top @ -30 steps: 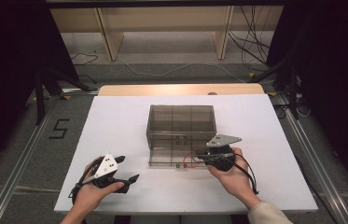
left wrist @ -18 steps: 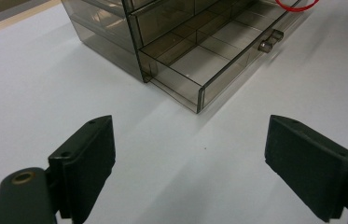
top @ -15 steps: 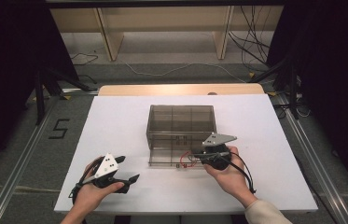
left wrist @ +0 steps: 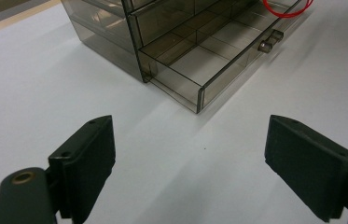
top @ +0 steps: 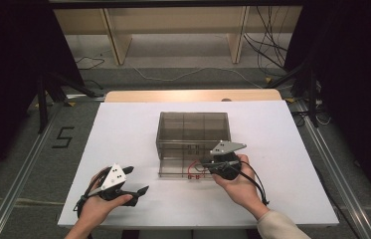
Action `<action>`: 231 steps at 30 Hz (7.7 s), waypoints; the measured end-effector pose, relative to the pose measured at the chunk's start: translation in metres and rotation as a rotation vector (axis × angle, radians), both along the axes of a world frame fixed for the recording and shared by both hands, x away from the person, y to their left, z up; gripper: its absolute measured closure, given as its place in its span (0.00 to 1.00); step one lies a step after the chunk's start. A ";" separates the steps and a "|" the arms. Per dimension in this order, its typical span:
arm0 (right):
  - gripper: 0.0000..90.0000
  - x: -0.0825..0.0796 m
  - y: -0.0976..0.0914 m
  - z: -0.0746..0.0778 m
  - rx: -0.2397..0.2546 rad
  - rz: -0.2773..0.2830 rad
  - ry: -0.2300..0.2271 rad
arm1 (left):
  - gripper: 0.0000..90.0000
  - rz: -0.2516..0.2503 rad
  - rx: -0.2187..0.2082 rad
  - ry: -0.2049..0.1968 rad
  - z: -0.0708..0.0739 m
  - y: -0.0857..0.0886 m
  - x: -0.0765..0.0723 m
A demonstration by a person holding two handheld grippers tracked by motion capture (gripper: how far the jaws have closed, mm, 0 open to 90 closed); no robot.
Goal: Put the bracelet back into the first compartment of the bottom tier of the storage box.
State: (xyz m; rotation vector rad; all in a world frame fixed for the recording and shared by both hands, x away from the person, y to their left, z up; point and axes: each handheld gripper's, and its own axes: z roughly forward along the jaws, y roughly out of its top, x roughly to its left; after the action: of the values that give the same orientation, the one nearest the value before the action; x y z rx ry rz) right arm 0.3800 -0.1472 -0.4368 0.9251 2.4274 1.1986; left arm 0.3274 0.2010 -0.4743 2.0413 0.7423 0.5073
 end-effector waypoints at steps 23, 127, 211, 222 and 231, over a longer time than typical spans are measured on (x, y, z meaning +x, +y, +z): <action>1.00 0.005 0.016 0.002 -0.008 0.020 -0.010 | 0.18 -0.002 0.001 0.001 0.000 0.000 0.000; 1.00 0.032 0.074 -0.013 -0.056 0.059 -0.002 | 0.18 -0.010 -0.006 0.001 0.000 -0.001 -0.001; 0.61 0.029 0.069 -0.015 -0.036 0.041 0.112 | 0.18 -0.013 0.000 0.001 -0.001 -0.002 -0.001; 0.53 0.021 0.048 -0.003 -0.026 0.022 0.100 | 0.18 -0.010 -0.001 0.004 -0.001 -0.002 -0.001; 0.44 0.015 0.027 0.004 -0.024 0.020 0.092 | 0.18 -0.006 -0.005 0.006 -0.001 -0.002 0.000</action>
State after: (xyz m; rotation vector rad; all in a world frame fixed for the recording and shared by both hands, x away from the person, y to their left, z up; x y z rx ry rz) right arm 0.3948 -0.1205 -0.4329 0.9722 2.5226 1.1545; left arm 0.3271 0.1992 -0.4758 2.0404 0.7406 0.4953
